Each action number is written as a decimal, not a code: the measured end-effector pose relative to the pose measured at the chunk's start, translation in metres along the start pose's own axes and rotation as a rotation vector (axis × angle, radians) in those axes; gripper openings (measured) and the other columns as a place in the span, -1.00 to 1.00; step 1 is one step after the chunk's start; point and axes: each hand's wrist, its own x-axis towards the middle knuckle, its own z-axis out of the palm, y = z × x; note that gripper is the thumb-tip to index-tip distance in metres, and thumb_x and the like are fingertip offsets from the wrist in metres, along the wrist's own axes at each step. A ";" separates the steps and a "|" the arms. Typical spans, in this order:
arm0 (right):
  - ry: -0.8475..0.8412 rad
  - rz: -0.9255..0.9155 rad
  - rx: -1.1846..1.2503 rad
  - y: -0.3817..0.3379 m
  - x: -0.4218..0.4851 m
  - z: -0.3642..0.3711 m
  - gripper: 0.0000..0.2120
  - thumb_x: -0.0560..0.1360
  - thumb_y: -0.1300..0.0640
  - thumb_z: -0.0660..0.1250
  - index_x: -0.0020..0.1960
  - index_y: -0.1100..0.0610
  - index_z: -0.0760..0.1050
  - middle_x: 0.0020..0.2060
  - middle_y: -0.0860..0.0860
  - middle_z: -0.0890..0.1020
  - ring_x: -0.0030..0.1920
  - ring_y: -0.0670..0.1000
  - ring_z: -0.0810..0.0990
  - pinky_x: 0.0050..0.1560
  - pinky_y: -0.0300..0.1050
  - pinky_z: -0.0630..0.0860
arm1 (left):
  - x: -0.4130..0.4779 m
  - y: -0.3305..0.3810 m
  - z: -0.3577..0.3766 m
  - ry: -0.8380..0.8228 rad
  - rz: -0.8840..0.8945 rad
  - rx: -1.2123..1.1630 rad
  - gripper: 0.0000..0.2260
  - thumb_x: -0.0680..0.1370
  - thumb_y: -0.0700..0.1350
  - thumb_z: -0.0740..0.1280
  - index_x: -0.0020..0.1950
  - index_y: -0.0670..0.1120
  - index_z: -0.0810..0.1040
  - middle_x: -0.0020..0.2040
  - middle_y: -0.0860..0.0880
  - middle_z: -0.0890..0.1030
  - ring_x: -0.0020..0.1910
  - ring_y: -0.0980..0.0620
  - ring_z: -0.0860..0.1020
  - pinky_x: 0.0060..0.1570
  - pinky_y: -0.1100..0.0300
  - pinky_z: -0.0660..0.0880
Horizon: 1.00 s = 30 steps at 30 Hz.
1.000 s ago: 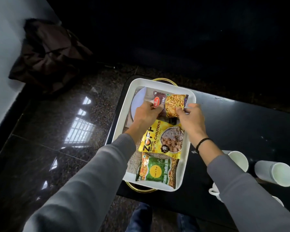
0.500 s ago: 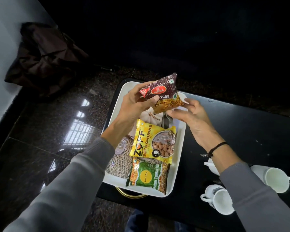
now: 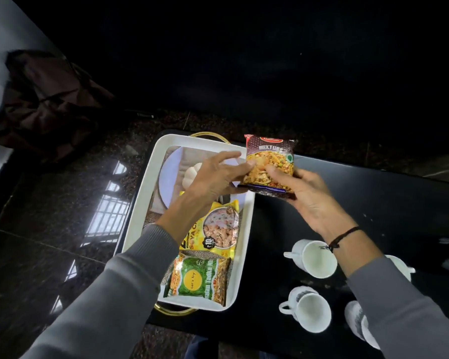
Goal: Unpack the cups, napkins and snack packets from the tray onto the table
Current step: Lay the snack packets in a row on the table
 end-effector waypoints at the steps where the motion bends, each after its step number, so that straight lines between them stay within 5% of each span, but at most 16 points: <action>1: 0.003 0.004 0.005 0.000 -0.001 -0.006 -0.43 0.25 -0.06 0.65 0.18 0.15 0.67 0.02 0.05 0.79 0.06 0.01 0.77 0.12 -0.10 0.61 | 0.000 -0.002 0.004 0.002 -0.037 -0.004 -0.54 0.54 -0.09 0.51 0.39 -0.18 0.52 0.16 -0.25 0.68 0.04 -0.09 0.71 -0.09 0.08 0.71; 6: -0.114 0.076 -0.091 -0.003 -0.008 -0.035 -0.41 0.25 -0.03 0.67 0.21 0.15 0.66 0.08 0.07 0.78 0.13 0.05 0.75 0.23 -0.04 0.55 | 0.007 -0.017 0.031 -0.095 -0.114 0.106 -0.55 0.48 0.00 0.55 0.29 -0.18 0.61 0.14 -0.13 0.74 0.17 -0.10 0.69 0.20 0.03 0.62; 10: -0.086 0.115 -0.013 -0.001 -0.011 -0.047 -0.40 0.31 -0.05 0.64 0.26 0.19 0.63 0.11 0.11 0.76 0.20 0.10 0.72 0.26 0.02 0.57 | 0.011 -0.024 0.041 -0.078 -0.112 0.045 -0.72 0.47 -0.11 0.57 0.14 -0.11 0.65 -0.05 -0.03 0.79 -0.09 0.11 0.75 -0.24 0.34 0.62; 15: 0.130 0.114 -0.046 0.001 -0.006 -0.090 -0.61 0.36 -0.14 0.57 0.02 0.12 0.68 -0.06 0.04 0.80 0.03 0.04 0.74 0.08 -0.12 0.58 | 0.024 -0.033 0.090 -0.117 -0.113 0.122 -0.61 0.51 -0.13 0.54 0.29 -0.18 0.56 0.09 -0.14 0.74 -0.01 0.06 0.74 -0.12 0.28 0.65; 18: 0.135 0.152 -0.184 0.007 0.000 -0.090 -0.71 0.47 -0.10 0.52 0.00 0.12 0.67 -0.11 -0.01 0.79 -0.02 -0.02 0.72 -0.04 -0.19 0.53 | 0.023 -0.042 0.093 -0.076 -0.136 0.130 -0.61 0.53 -0.14 0.52 0.30 -0.21 0.54 0.16 -0.19 0.71 0.14 -0.09 0.70 0.17 0.05 0.64; 23: 0.151 0.151 -0.318 0.014 0.011 -0.086 -0.72 0.55 -0.01 0.47 0.16 0.15 0.64 0.02 0.02 0.75 0.07 0.00 0.70 0.24 -0.02 0.60 | 0.027 -0.056 0.099 0.027 -0.093 0.274 -0.77 0.65 -0.08 0.36 0.26 -0.15 0.52 0.09 -0.12 0.64 0.01 0.03 0.64 -0.10 0.17 0.69; 30: 0.192 0.153 -0.345 0.028 0.018 -0.090 -0.60 0.52 0.04 0.52 0.29 0.18 0.56 0.11 0.08 0.72 0.12 0.05 0.70 0.31 0.07 0.59 | 0.029 -0.061 0.103 0.095 -0.021 0.597 -0.57 0.64 0.01 0.36 0.44 -0.14 0.40 0.19 -0.15 0.55 0.15 -0.12 0.61 -0.01 -0.05 0.69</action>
